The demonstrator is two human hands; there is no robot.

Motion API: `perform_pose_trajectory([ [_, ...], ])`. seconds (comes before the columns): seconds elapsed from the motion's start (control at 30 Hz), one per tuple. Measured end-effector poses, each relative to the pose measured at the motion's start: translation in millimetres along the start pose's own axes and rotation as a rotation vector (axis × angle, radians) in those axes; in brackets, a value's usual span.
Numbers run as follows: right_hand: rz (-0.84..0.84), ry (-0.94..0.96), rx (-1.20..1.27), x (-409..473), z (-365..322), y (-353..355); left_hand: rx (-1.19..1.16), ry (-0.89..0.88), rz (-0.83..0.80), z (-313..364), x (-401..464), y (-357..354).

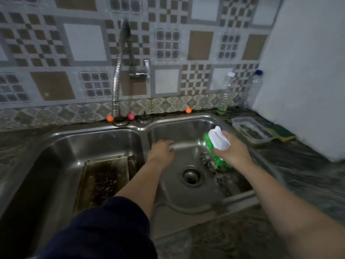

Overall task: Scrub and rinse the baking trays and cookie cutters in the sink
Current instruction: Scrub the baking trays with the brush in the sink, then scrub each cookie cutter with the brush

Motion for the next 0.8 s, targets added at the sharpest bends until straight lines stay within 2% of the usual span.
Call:
perform_pose_trajectory([
  [0.17, 0.070, 0.015, -0.076, 43.1, 40.3, 68.9, -0.024, 0.022, -0.114, 41.4, 20.3, -59.6],
  [0.37, 0.126, 0.015, -0.108, 107.2, 80.5, 126.4, -0.053, 0.100, -0.166, 67.3, 51.0, -127.8],
  [0.6, 0.041, 0.035, -0.112, 186.6, 104.1, 117.9, 0.044, 0.177, -0.179, 78.9, 99.4, -184.5],
  [0.8, -0.053, 0.050, -0.240, 221.6, 111.2, 92.4, -0.038, 0.271, -0.134, 62.4, 130.8, -216.7],
])
Point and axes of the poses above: each hand's wrist, its own x-axis towards the middle knuckle, its own y-axis out of the back of the hand, z = x × y, the point moved 5 cm from there along x, towards the middle knuckle, and after that the axes turned 5 degrees about -y, right-handed, at the moved point
